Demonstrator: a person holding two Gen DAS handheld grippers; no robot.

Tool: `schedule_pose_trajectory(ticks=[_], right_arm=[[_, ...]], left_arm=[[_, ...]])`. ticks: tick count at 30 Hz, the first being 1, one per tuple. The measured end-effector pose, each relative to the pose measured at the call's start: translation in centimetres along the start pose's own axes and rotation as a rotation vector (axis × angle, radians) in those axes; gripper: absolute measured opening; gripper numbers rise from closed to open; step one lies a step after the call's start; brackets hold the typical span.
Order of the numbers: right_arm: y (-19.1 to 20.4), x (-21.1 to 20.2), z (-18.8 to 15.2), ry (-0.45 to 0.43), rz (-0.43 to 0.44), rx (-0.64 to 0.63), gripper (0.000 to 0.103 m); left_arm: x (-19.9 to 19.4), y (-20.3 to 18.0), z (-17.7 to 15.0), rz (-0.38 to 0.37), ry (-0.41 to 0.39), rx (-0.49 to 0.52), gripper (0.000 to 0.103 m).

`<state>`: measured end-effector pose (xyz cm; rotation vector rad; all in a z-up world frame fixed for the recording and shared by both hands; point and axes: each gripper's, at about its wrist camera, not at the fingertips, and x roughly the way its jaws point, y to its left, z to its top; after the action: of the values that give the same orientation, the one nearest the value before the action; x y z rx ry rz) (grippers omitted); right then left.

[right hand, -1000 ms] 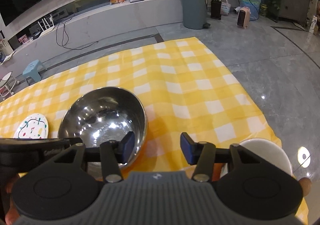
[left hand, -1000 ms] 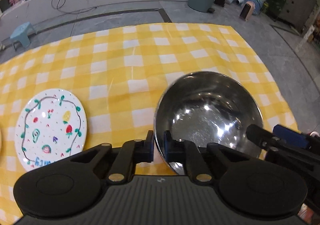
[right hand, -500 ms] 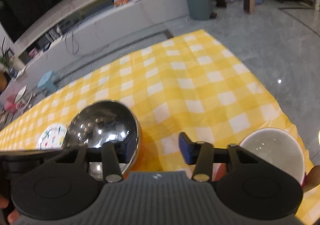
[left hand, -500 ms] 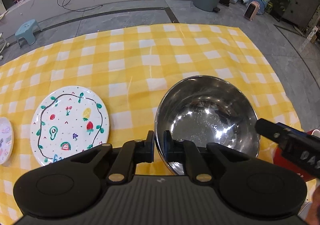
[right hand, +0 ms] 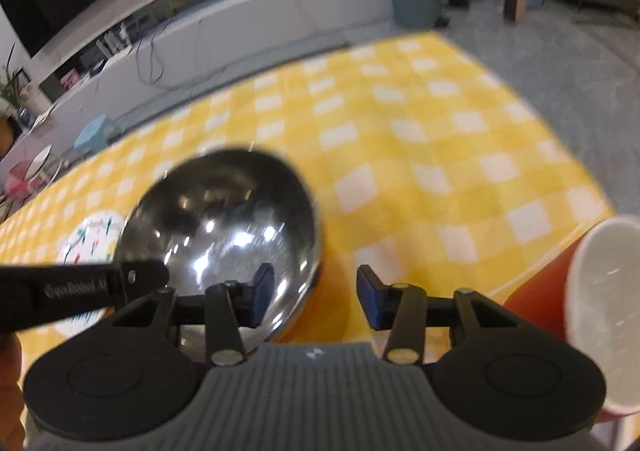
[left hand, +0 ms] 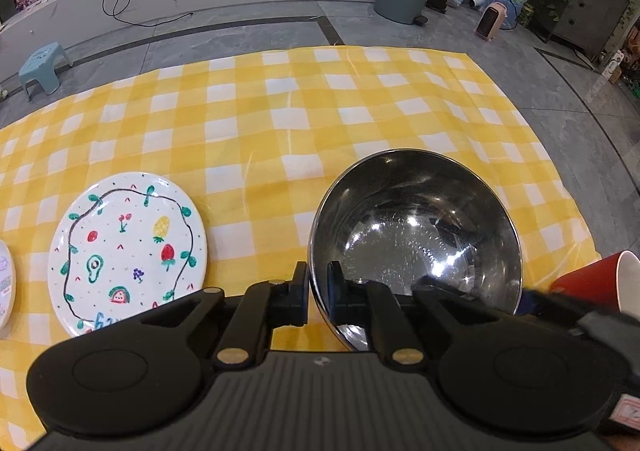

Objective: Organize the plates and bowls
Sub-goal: 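Lift the orange steel bowl with both tools and carry it toward the blue bowl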

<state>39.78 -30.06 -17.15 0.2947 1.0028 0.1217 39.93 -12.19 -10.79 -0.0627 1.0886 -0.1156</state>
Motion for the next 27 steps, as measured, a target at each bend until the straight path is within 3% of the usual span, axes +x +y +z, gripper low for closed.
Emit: schedule_pose_trajectory(ticks=[1, 3, 7, 10, 20, 27], right_arm=[[-0.2, 0.4, -0.1, 0.007, 0.024, 0.03, 0.049], [-0.4, 0.8, -0.3, -0.003, 0.036, 0.057, 0.038], [-0.2, 0.1, -0.3, -0.024, 0.012, 0.058, 0.025], [-0.3, -0.5, -0.1, -0.038, 0.015, 0.072, 0.018], [1.5, -3.8, 0.2, -0.114, 0.057, -0.038, 0.018], [4.7, -8.1, -0.3, -0.167, 0.185, -0.114, 0.018]], left_arm=[[0.1, -0.1, 0.0, -0.003, 0.001, -0.004, 0.01], [0.2, -0.3, -0.1, 0.0, -0.002, -0.008, 0.01], [0.4, -0.1, -0.3, 0.025, 0.004, -0.012, 0.009], [0.1, 0.6, -0.4, 0.002, 0.005, -0.038, 0.009], [-4.7, 1.2, -1.2, 0.022, -0.093, -0.017, 0.01], [-12.0, 4.0, -2.7, 0.02, -0.182, -0.058, 0.01]])
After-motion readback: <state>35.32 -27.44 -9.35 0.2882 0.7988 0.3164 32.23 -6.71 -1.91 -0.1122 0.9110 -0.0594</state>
